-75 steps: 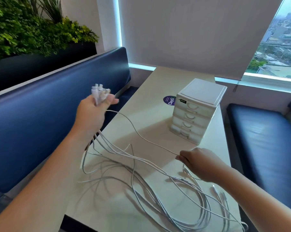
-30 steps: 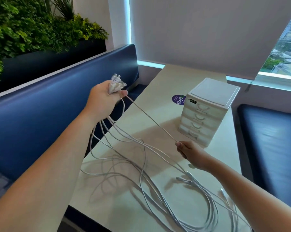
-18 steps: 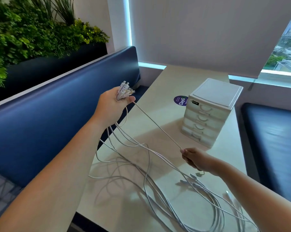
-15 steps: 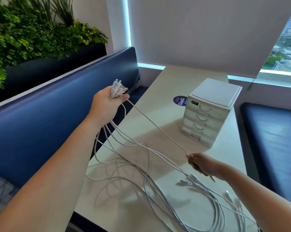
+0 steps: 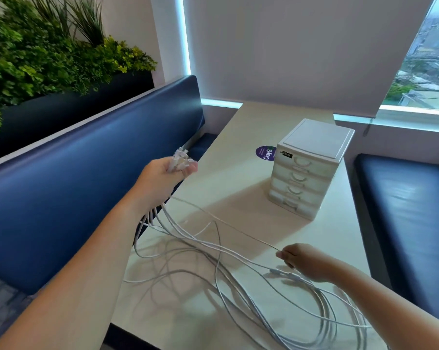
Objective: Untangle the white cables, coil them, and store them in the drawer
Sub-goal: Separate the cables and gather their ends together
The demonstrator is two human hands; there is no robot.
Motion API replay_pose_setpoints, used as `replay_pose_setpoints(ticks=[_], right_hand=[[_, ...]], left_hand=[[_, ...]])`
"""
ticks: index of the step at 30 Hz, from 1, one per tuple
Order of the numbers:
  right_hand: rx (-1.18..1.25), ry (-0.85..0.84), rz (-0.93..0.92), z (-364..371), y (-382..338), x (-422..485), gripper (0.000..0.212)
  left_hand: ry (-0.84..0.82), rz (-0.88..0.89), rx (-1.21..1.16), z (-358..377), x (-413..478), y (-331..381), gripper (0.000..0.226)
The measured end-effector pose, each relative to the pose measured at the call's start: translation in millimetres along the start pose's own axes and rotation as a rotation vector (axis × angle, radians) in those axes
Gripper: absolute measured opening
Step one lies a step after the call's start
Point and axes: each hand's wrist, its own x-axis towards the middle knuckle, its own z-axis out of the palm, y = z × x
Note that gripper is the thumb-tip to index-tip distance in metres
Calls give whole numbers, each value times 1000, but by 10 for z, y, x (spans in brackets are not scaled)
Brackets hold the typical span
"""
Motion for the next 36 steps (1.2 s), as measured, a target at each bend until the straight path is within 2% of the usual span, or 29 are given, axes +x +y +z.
replay_pose_setpoints(ticks=[3,6,11,14,16,22,26,28,33,36], right_hand=[[-77,-15,-59,-61,-186,-67,44],[-51,15,-113,-120,-334,-108,43],[61,46,-223,-206,-569,-150,44],[130,71,-263,-231,-680,-158,43],[169,68,-259,-230,-694,-146,43],[428,-27,-235,-187,-659,-89,44],[472,-27,-227,-176,-686,-70,44],[490,-32,-221,-178,-699,-81,43],[595,-38,-161,-200,-756,-91,37],[614,-33,-128,-197,-779,-51,38]], left_hand=[[-163,-29,8,220,-87,12,15],[-279,-61,18,440,-137,-73,13],[-438,-58,235,714,-221,-141,7],[-512,-70,316,800,-264,-141,19],[-511,-69,339,825,-291,-116,25],[-538,-33,380,823,-280,-94,17],[-553,-27,388,810,-290,-116,25],[-551,-17,390,813,-292,-143,20],[-423,11,356,837,-293,-135,14],[-364,21,364,846,-299,-102,32]])
